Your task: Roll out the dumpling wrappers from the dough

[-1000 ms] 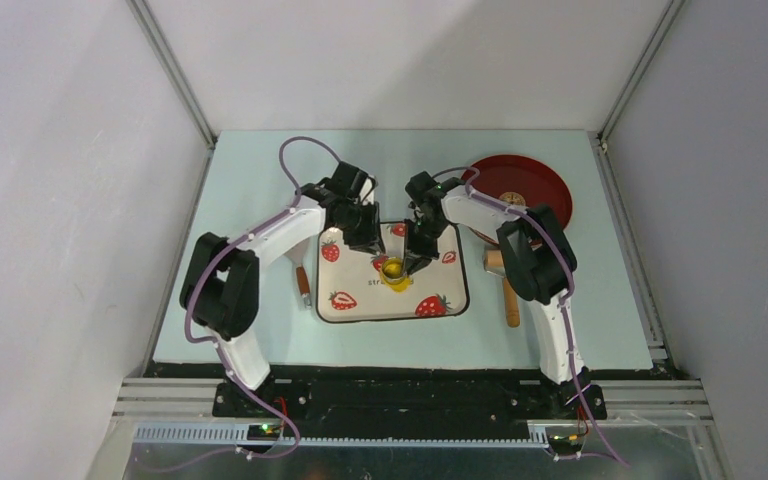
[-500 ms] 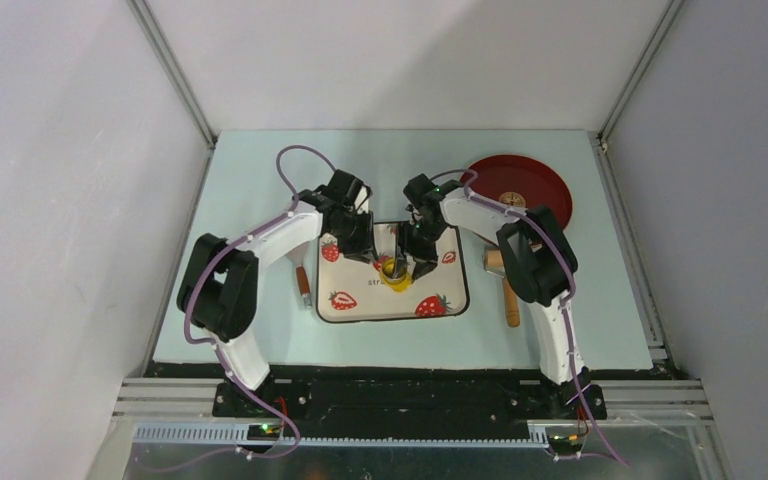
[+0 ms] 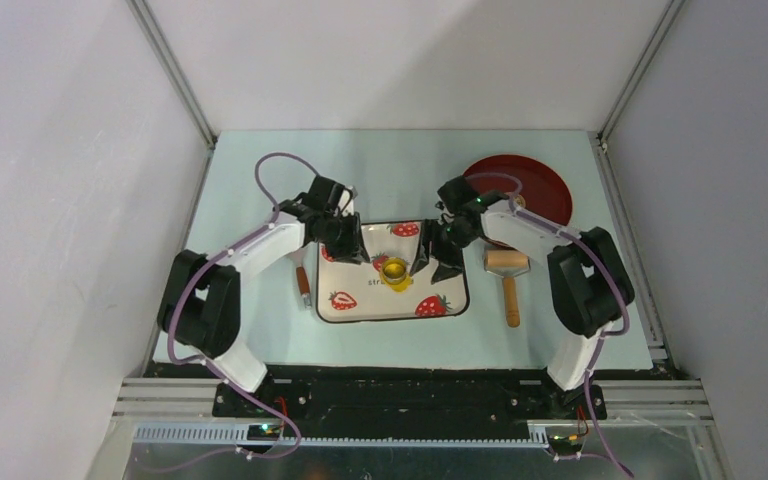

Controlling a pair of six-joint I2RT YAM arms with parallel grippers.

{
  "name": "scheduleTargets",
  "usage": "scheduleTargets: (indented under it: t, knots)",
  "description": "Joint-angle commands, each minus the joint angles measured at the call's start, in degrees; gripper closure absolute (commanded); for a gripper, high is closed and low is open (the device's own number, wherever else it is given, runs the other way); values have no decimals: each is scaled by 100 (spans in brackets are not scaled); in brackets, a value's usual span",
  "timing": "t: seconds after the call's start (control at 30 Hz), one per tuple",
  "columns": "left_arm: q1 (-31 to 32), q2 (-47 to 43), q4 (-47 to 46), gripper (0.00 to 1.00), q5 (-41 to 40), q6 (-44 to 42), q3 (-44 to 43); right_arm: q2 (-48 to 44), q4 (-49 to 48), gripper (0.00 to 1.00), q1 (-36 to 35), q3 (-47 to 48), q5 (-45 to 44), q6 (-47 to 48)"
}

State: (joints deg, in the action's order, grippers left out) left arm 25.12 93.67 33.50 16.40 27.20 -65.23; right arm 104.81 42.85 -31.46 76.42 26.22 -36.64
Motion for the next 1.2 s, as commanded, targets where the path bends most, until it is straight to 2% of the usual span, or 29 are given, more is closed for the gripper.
scheduleTargets:
  t: [0.0, 0.1, 0.53, 0.77, 1.17]
  knots:
    - [-199, -337, -902, 70, 717, 369, 449, -406, -869, 43, 263, -717, 178, -437]
    - [-299, -376, -1379, 67, 1011, 702, 704, -146, -1272, 52, 359, -925, 399, -534]
    - [-315, -264, -1809, 66, 1237, 900, 935, 871, -2342, 55, 319, -925, 861, -1034]
    - [-315, -166, -1853, 66, 1252, 883, 937, 1096, -1829, 66, 260, -487, 478, -806]
    - [-323, 80, -1880, 67, 934, 840, 985, 1452, -1104, 71, 71, 130, -265, -506]
